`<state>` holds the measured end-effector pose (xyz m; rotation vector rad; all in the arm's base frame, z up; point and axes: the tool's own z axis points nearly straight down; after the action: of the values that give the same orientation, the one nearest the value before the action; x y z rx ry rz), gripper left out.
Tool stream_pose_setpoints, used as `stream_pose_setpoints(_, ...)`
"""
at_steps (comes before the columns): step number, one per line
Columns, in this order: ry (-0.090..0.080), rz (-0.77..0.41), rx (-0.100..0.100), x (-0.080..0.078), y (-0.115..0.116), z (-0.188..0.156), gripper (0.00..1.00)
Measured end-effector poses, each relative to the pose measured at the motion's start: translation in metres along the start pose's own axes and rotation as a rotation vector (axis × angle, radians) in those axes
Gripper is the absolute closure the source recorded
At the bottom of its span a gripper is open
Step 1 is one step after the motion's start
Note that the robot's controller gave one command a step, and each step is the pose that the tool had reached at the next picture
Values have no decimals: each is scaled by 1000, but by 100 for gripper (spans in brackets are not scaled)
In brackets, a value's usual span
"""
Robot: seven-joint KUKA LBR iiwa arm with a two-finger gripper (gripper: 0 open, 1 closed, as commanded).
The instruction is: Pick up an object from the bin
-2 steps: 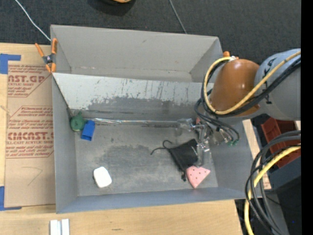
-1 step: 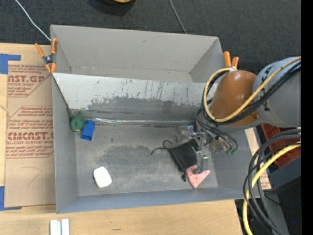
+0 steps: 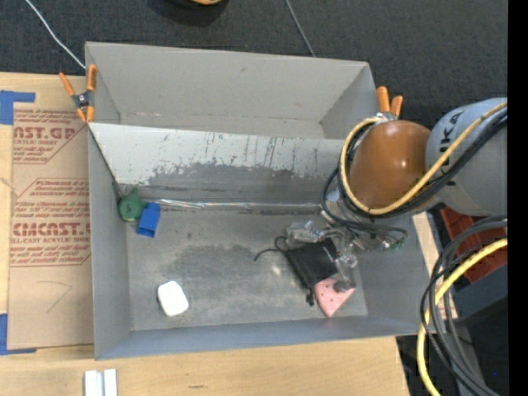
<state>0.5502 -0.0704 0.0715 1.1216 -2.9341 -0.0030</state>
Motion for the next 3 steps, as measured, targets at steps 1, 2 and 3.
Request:
stream_pose_setpoints(1, -4, 90, 2, -12, -3, 1, 0)
stream_pose_setpoints(2, -2, -406, -1, -12, 22, -1, 100)
stream_pose_setpoints(3, -2, -406, -1, -12, 22, -1, 100)
